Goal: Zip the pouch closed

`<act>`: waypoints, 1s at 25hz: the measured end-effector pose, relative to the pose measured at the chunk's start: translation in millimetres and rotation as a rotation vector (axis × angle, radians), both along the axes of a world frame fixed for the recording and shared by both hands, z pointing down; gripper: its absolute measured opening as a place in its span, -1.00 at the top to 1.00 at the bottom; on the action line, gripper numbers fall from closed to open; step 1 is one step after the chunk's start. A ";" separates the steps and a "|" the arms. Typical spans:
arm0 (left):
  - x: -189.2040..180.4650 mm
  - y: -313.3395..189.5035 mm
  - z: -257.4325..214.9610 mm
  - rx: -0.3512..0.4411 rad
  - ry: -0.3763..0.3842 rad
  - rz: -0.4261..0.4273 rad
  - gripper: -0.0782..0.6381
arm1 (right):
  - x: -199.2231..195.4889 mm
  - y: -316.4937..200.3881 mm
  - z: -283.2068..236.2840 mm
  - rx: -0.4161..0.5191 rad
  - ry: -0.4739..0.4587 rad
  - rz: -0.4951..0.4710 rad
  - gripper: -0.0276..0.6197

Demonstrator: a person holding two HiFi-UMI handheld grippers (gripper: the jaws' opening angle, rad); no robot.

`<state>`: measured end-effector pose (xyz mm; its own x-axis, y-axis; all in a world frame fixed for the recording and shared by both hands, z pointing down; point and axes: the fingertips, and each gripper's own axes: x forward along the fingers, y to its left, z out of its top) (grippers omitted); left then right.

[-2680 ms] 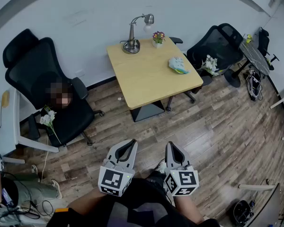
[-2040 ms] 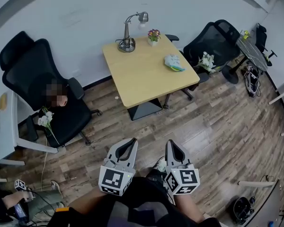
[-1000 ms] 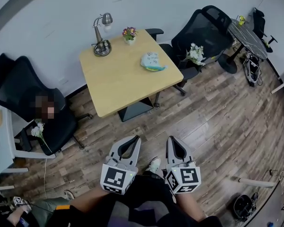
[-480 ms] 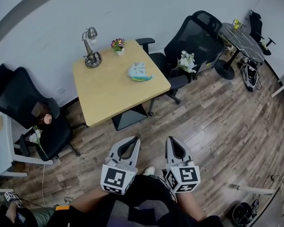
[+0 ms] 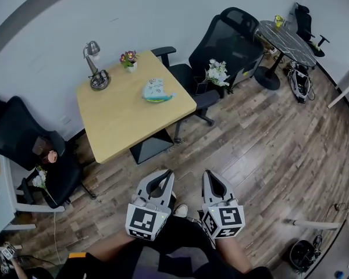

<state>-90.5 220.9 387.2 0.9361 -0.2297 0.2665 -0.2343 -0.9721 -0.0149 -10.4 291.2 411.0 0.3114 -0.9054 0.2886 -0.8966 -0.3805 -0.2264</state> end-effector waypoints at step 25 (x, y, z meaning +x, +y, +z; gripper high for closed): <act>137.0 -90.1 18.3 -0.070 0.043 0.149 0.74 | 123.2 -72.0 13.0 -0.087 0.032 0.159 0.87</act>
